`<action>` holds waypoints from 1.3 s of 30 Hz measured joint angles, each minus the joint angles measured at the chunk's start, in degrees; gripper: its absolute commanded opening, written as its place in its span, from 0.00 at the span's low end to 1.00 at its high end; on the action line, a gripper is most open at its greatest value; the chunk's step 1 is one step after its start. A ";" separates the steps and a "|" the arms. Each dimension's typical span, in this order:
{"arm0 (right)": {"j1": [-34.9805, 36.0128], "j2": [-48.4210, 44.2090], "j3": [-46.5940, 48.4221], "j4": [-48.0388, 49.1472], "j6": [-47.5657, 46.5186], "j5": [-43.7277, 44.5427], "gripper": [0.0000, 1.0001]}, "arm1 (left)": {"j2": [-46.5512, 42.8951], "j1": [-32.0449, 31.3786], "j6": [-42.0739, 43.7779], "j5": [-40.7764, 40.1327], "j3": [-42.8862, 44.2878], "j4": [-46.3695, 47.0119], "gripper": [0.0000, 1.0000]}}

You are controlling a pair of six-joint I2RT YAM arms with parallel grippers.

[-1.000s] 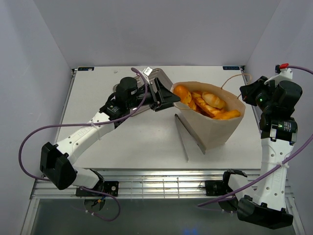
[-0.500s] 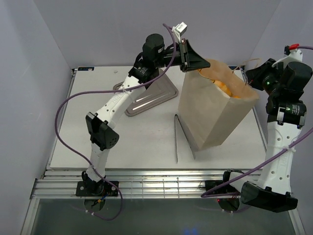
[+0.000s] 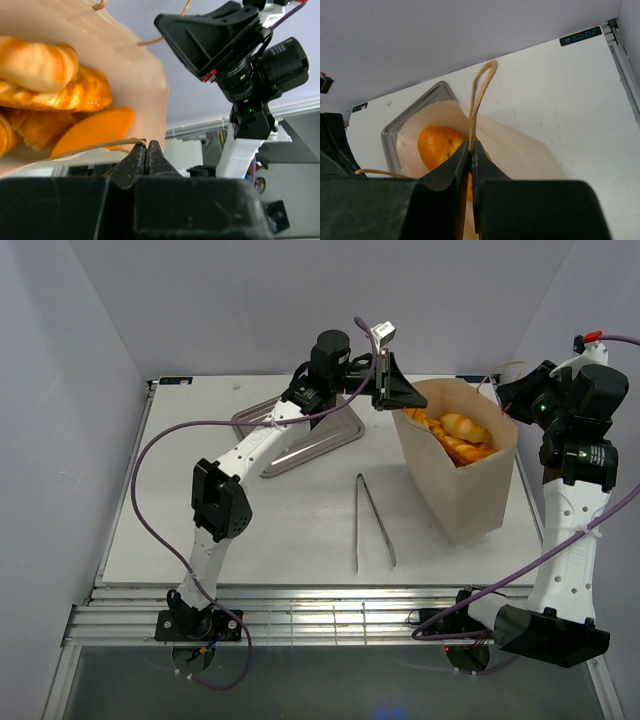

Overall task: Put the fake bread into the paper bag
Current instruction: Adjust the paper bag at the center of the board.

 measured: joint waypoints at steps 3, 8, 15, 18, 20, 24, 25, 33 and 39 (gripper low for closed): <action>0.00 0.59 -0.07 -0.17 -0.04 1.20 0.08 | 1.66 0.37 2.47 -1.79 4.70 -3.96 0.00; 0.11 -1.44 -0.96 0.59 0.09 0.59 0.08 | 1.90 2.78 -0.81 0.83 4.46 0.46 0.00; 0.72 -0.68 -5.16 0.87 0.42 0.15 0.08 | 10.12 5.57 -5.05 2.58 9.77 4.00 0.00; 0.70 -0.57 -5.60 1.68 0.44 0.20 0.08 | 10.78 6.03 -6.27 2.38 9.77 4.90 0.00; 0.72 -1.53 -7.39 3.28 0.44 0.35 0.08 | 10.78 6.16 -6.71 2.49 9.79 5.97 0.00; 0.70 -3.50 -11.41 5.05 0.50 1.66 0.10 | 10.78 6.14 -7.41 2.73 9.81 7.37 0.00; 0.70 -3.82 -11.96 5.33 0.50 1.99 0.11 | 10.78 6.14 -7.43 2.86 9.79 7.65 0.03; 0.70 -5.03 -14.23 6.40 -0.33 4.83 0.44 | 10.51 6.14 -6.05 2.95 4.50 9.66 0.75; 0.70 -5.49 -14.29 5.84 -1.88 7.56 0.87 | 6.25 6.36 -3.54 1.92 0.26 8.92 0.98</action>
